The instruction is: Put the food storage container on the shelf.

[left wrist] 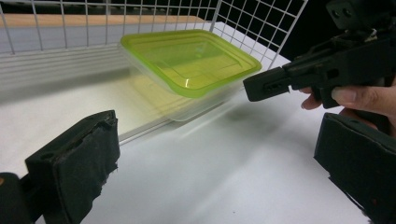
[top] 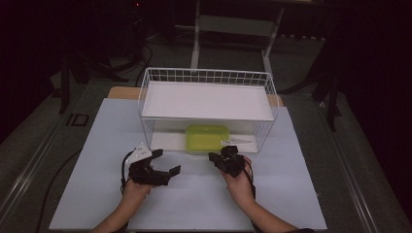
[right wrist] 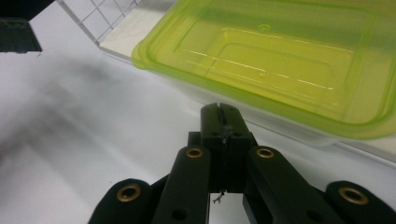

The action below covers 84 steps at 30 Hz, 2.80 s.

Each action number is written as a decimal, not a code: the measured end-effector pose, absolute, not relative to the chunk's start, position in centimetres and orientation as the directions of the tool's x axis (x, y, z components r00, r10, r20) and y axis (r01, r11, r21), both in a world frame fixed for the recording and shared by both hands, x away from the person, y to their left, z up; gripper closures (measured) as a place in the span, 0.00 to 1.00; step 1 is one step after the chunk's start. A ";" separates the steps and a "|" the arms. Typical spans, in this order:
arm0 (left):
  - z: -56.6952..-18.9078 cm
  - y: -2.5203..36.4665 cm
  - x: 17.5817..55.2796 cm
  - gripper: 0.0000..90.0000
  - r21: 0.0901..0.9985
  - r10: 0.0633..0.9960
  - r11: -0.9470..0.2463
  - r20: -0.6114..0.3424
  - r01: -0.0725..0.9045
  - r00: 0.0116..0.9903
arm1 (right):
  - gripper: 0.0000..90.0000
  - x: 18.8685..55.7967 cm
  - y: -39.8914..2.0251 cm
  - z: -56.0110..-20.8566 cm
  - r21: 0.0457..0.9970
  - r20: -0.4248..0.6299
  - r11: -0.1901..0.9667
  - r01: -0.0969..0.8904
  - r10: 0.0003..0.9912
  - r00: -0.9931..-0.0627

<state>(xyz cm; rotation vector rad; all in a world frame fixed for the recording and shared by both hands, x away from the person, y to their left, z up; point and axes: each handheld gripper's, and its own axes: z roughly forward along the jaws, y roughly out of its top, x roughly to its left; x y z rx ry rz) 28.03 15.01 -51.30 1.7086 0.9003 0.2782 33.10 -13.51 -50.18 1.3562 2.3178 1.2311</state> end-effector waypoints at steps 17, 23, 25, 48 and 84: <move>-51.6 15.1 28.1 0.01 0.912 0.685 -0.073 -0.249 0.404 0.685 | 0.98 35.8 -12.4 -51.3 0.732 0.225 0.222 0.645 0.814 -0.536; -51.6 15.1 28.1 0.01 0.913 0.683 -0.075 -0.245 0.400 0.688 | 0.98 36.6 -11.8 -51.6 0.734 0.218 0.221 0.642 0.819 -0.531; -51.5 15.1 28.0 0.01 0.916 0.685 -0.073 -0.242 0.396 0.687 | 0.98 37.2 -11.7 -51.7 0.732 0.221 0.214 0.647 0.824 -0.522; -51.4 15.6 27.9 0.01 0.921 0.692 -0.056 -0.243 0.387 0.680 | 0.97 40.0 -11.2 -51.5 0.733 0.221 0.183 0.655 0.847 -0.484; -49.4 15.2 27.9 0.01 0.945 0.634 -0.062 -0.211 0.321 0.744 | 0.38 34.1 -11.7 -49.6 0.787 0.244 0.223 0.575 0.744 -0.623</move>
